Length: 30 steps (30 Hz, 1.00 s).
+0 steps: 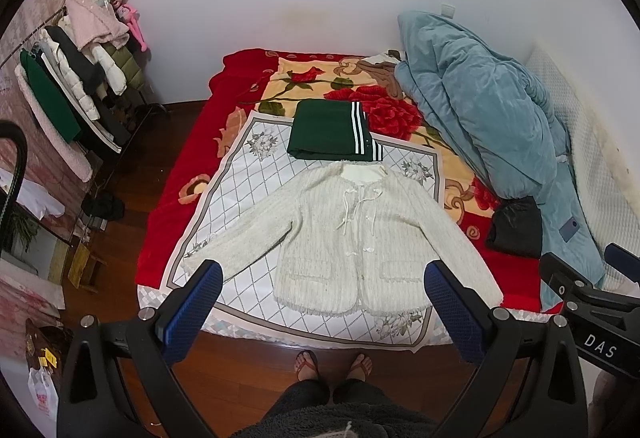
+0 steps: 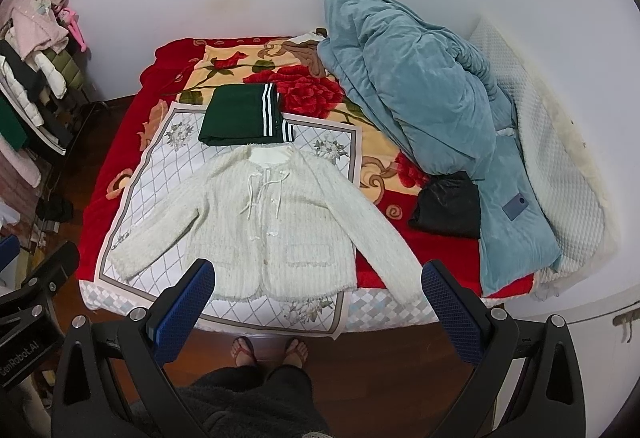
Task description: Fold large clothes
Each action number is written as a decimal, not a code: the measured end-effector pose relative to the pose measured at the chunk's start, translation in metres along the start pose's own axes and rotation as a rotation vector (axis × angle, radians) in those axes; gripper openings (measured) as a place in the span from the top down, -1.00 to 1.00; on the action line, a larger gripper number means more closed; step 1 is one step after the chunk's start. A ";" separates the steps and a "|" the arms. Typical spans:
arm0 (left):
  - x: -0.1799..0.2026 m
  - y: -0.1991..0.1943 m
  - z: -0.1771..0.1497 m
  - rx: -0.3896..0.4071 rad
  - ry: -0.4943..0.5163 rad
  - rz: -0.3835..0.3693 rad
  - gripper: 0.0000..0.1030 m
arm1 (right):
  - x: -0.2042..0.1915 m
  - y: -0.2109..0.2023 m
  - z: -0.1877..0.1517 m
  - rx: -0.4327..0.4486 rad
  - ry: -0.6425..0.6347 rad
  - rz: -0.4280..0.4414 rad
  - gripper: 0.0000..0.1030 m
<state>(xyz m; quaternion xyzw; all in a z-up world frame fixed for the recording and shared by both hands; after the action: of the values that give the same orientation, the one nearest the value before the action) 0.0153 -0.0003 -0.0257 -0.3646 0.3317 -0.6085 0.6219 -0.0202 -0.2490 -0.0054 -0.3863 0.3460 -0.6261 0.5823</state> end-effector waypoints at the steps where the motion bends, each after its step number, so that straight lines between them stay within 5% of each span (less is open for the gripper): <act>1: 0.000 0.000 0.000 0.000 0.000 0.001 -0.99 | -0.001 0.002 0.001 0.000 -0.002 -0.001 -1.00; 30: 0.001 0.000 0.001 0.002 -0.004 -0.005 -0.99 | -0.015 0.009 0.013 -0.001 -0.006 -0.001 -1.00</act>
<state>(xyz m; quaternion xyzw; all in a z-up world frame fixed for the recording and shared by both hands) 0.0164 -0.0012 -0.0245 -0.3660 0.3288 -0.6097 0.6215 -0.0038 -0.2342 -0.0087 -0.3887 0.3442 -0.6252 0.5827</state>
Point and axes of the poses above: each gripper's, at about its wrist camera, not at the fingertips, and y roughly the way its jaws point, x to its right, z to its top, the point moved 3 cm from there along y, roughly the way its jaws point, and after that the axes turned 2 degrees about -y, right-handed, at the moved point
